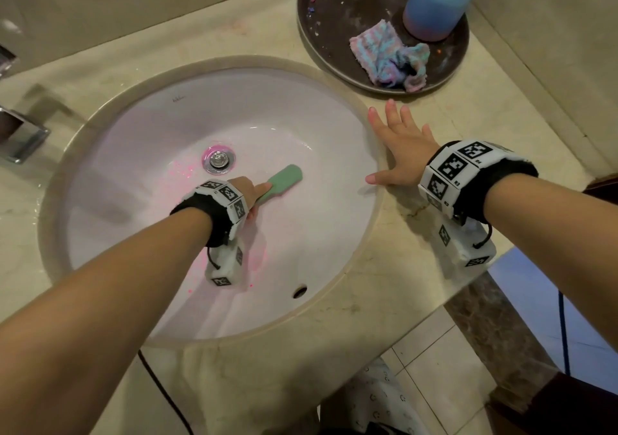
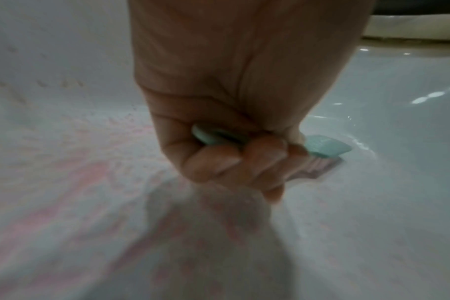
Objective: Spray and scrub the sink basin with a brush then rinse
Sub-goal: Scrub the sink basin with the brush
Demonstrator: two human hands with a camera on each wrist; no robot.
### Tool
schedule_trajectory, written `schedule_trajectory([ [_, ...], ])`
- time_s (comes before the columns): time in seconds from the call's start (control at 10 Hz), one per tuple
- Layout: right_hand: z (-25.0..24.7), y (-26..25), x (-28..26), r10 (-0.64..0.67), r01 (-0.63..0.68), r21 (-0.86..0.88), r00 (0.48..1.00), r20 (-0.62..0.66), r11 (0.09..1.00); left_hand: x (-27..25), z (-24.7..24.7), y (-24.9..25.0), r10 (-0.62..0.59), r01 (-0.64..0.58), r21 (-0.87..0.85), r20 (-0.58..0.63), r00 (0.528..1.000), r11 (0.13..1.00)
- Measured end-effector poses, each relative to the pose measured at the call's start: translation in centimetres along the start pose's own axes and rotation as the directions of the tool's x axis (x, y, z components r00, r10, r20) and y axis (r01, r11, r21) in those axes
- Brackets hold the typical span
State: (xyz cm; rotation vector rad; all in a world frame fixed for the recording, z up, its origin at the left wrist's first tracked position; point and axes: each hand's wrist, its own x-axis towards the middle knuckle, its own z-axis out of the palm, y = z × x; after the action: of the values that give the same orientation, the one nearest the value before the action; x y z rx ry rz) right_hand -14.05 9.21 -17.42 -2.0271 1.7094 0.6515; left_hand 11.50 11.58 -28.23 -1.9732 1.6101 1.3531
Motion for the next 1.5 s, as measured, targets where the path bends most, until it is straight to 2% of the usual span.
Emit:
schedule_trajectory([
  [0.1, 0.0, 0.0, 0.1, -0.001, 0.001, -0.002, 1.0, -0.004, 1.0, -0.1, 1.3, 1.5, 0.035, -0.034, -0.046, 0.03, 0.999, 0.998],
  [0.2, 0.1, 0.0, 0.1, 0.0, 0.0, -0.014, 1.0, -0.006, 1.0, -0.5, 2.4, 3.0, 0.075, -0.075, -0.002, 0.092, 0.993, 0.997],
  [0.4, 0.0, 0.0, 0.1, 0.0, -0.001, -0.022, 1.0, -0.007, 1.0, -1.3, 1.9, 2.0, 0.083, -0.116, 0.165, 0.195, 0.977, 0.979],
  [0.5, -0.1, 0.0, 0.0, 0.0, 0.0, -0.023, 1.0, -0.002, 1.0, -1.4, 1.0, 0.8, 0.049, -0.088, 0.281, 0.145, 0.988, 0.956],
  [0.7, 0.1, 0.0, 0.2, -0.001, 0.001, -0.025, 1.0, -0.004, 1.0, 0.1, -0.2, -0.8, 0.006, 0.001, 0.224, -0.033, 0.999, 0.975],
  [0.8, 0.1, 0.1, 0.2, -0.004, 0.004, -0.026, 1.0, -0.006, 1.0, 0.2, 0.8, 0.0, 0.022, -0.022, 0.101, -0.002, 1.0, 0.995],
  [0.9, 0.1, 0.1, 0.2, -0.004, 0.004, -0.033, 1.0, -0.006, 0.999, -0.6, 2.2, 1.7, 0.073, -0.077, 0.077, 0.058, 0.996, 0.994],
  [1.0, 0.1, 0.1, 0.3, -0.004, 0.004, -0.032, 1.0, -0.004, 0.999, -1.3, 2.6, 2.8, 0.105, -0.128, 0.14, 0.162, 0.981, 0.982],
  [1.2, 0.1, 0.1, 0.2, -0.016, 0.015, -0.02, 1.0, -0.015, 1.0, -2.4, 1.3, 0.8, 0.082, -0.171, 0.31, 0.282, 0.956, 0.935],
  [1.3, 0.1, 0.1, 0.1, -0.017, 0.017, -0.024, 1.0, -0.017, 1.0, -3.1, 0.7, -0.6, 0.049, -0.165, 0.399, 0.285, 0.957, 0.902],
  [1.4, 0.1, 0.1, 0.1, -0.015, 0.014, -0.025, 1.0, -0.025, 1.0, -3.0, -0.2, -1.0, 0.042, -0.113, 0.454, 0.163, 0.986, 0.884],
  [1.5, 0.1, 0.1, 0.2, -0.014, 0.013, -0.025, 0.999, -0.029, 1.0, -2.4, -0.1, -0.8, 0.042, -0.065, 0.387, 0.069, 0.997, 0.92],
])
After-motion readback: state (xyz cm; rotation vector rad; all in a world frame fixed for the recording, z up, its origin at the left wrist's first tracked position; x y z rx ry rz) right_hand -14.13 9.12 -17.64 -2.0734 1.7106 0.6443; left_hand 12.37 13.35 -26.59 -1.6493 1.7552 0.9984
